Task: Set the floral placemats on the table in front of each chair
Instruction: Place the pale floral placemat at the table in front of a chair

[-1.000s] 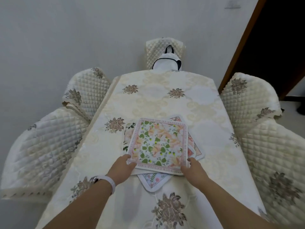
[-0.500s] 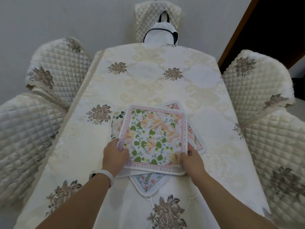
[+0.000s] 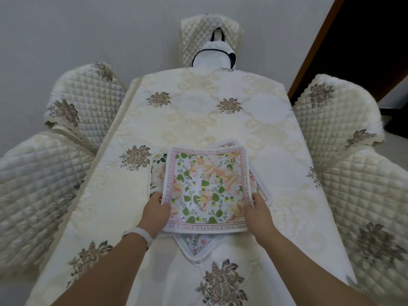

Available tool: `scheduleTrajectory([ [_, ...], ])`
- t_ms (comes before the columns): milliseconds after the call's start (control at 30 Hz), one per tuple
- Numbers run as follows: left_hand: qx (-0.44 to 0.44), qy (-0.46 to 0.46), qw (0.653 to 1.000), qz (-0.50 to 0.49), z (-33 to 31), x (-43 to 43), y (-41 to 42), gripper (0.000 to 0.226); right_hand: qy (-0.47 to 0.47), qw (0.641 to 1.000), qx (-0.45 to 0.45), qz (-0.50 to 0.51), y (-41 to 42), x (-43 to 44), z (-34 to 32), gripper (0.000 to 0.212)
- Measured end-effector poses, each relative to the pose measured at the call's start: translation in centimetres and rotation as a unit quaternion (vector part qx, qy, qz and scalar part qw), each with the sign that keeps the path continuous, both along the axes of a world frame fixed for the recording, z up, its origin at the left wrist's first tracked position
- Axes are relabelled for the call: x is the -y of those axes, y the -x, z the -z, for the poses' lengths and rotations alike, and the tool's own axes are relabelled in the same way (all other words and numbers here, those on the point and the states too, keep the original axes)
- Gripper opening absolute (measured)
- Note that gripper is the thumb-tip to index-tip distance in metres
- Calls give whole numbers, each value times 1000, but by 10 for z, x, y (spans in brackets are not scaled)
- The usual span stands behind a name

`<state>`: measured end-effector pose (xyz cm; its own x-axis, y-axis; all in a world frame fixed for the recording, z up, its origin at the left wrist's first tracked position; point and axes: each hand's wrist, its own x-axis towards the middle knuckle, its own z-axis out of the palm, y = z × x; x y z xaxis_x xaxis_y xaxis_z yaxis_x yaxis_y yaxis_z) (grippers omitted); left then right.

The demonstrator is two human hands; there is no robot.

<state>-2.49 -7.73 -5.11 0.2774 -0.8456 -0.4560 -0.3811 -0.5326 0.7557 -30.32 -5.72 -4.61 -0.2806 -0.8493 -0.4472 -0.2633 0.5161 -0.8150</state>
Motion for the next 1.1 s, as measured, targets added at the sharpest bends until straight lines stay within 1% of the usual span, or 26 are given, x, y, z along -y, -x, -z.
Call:
scheduleTrajectory([
  [200, -29, 51, 998, -21, -39, -34, 5, 24, 39, 999, 21, 12, 5, -29, -34, 18],
  [333, -51, 87, 994, -52, -67, -66, 7, 22, 56, 997, 53, 19, 4, -55, -60, 17],
  [433, -71, 109, 989, -68, -84, -94, 5, 20, 69, 995, 73, 20, 6, -79, -80, 20],
  [533, -86, 141, 984, -65, -99, -120, 2, 21, 91, 992, 84, 16, 12, -103, -99, 22],
  [700, -143, 185, 971, -55, -118, -160, -1, 17, 120, 988, 95, 10, 18, -137, -129, 16],
  [833, -196, 193, 961, -37, -126, -187, 0, 15, 137, 984, 109, 12, 16, -167, -149, 18],
  [1100, -270, 222, 937, -11, -146, -212, -8, 24, 161, 980, 98, 60, 6, -232, -172, 14],
])
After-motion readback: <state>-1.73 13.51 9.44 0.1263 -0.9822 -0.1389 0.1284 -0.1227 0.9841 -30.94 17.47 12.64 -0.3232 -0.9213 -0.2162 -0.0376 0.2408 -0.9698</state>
